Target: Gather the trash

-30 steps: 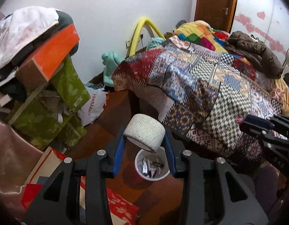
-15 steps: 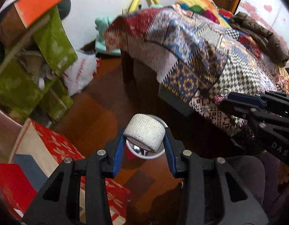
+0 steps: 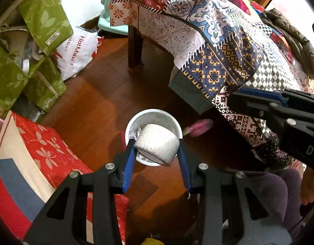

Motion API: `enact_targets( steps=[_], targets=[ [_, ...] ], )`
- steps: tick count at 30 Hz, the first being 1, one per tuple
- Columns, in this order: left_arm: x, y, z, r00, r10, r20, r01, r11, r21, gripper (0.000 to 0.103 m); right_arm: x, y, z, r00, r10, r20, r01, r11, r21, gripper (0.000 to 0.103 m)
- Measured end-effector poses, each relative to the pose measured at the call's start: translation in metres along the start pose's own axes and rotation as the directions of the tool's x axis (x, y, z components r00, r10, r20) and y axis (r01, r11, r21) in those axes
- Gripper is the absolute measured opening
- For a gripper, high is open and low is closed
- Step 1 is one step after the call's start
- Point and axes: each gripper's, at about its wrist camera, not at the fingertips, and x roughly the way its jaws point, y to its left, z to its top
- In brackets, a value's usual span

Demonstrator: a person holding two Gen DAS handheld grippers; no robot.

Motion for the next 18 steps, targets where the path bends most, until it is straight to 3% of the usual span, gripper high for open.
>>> enact_targets(
  steps=[7,9,18],
  targets=[
    [0.014,-0.001,0.015,0.999,-0.047,-0.018,0.047,0.999,-0.018,0.041,0.002,-0.012,0.003,1.000,0.004,-0.020,-0.004,1.000,0.014,0.026],
    [0.019,-0.002,0.019,0.999,-0.042,-0.035,0.041,0.999,-0.029,0.054,-0.002,-0.015,0.002,1.000,-0.011,-0.012,0.011,1.000,0.015,0.026],
    [-0.007,-0.007,0.018,0.999,-0.012,0.031,0.013,0.999,-0.041,0.055,-0.041,-0.024,-0.007,0.997,-0.055,0.061,0.053,0.998,0.027,0.027]
  ],
)
